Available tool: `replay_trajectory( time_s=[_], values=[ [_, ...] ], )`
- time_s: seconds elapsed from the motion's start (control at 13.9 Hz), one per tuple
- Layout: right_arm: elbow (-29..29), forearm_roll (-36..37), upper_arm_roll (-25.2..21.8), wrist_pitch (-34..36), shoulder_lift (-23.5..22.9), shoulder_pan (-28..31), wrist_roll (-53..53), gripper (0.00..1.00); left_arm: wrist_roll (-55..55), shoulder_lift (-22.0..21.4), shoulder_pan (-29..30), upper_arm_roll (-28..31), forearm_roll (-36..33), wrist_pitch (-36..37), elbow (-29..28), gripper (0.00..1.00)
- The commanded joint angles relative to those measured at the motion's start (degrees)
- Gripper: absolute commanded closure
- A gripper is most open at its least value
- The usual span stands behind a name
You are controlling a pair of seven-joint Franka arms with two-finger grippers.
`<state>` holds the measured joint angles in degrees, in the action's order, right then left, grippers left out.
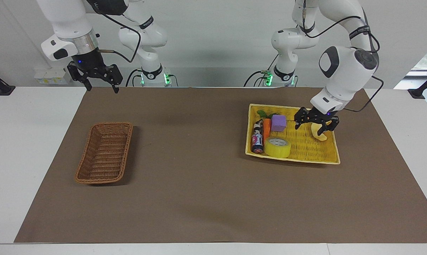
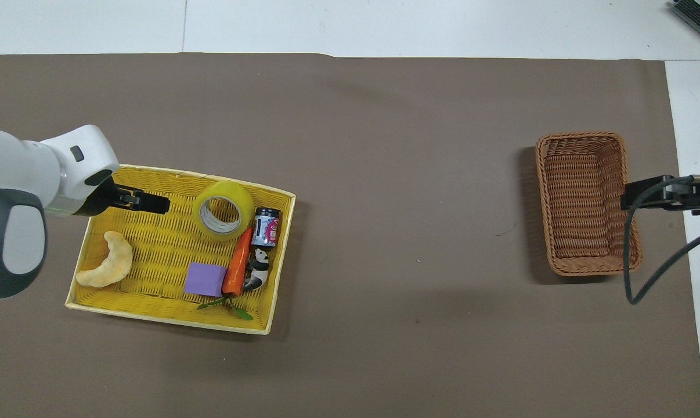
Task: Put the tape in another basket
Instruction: 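Reach the left gripper into the yellow basket to the tape roll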
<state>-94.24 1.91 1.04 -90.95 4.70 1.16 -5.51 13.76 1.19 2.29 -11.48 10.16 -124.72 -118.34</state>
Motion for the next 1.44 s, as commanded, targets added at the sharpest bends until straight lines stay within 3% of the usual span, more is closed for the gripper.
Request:
replay_trajectory(
  time_s=[0.0, 0.29, 0.43, 0.5, 0.57, 0.65, 0.72, 1.01, 1.36],
  values=[
    [-0.2, -1.1, 0.2, 0.3, 0.5, 0.6, -0.2, 0.0, 1.1, 2.3, -2.5, 0.8, 0.7, -8.7, -4.0, 0.0],
    [-0.2, -1.1, 0.2, 0.3, 0.5, 0.6, -0.2, 0.0, 1.1, 5.2, -3.3, 0.9, 0.7, -12.9, -5.6, 0.07],
    [-0.2, -1.1, 0.2, 0.3, 0.5, 0.6, -0.2, 0.0, 1.1, 6.3, -3.5, 0.8, 0.7, -16.2, -7.3, 0.13],
    [-0.2, -1.1, 0.2, 0.3, 0.5, 0.6, -0.2, 0.0, 1.0, 6.4, -4.0, 0.9, 0.7, -16.9, -7.5, 0.23],
    [-0.2, -1.1, 0.2, 0.3, 0.5, 0.6, -0.2, 0.0, 0.7, 6.4, -4.1, 0.9, 0.7, -16.9, -7.5, 0.35],
    [-0.2, -1.1, 0.2, 0.3, 0.5, 0.6, -0.2, 0.0, 0.3, 6.4, -4.1, 0.9, 0.8, -16.5, -7.5, 0.55],
    [-0.2, -1.1, 0.2, 0.3, 0.5, 0.6, -0.2, 0.0, -0.5, 6.3, -4.1, 0.9, 0.7, -15.9, -7.5, 1.0],
    [-0.2, -1.1, 0.2, 0.3, 0.5, 0.6, -0.2, 0.0, -2.3, 4.9, -3.4, 1.0, 0.7, -9.2, -5.1, 1.0],
    [-0.2, -1.1, 0.2, 0.3, 0.5, 0.6, -0.2, 0.0, -7.2, 2.5, -2.4, 1.5, 0.6, 10.8, 7.7, 1.0]
  ],
)
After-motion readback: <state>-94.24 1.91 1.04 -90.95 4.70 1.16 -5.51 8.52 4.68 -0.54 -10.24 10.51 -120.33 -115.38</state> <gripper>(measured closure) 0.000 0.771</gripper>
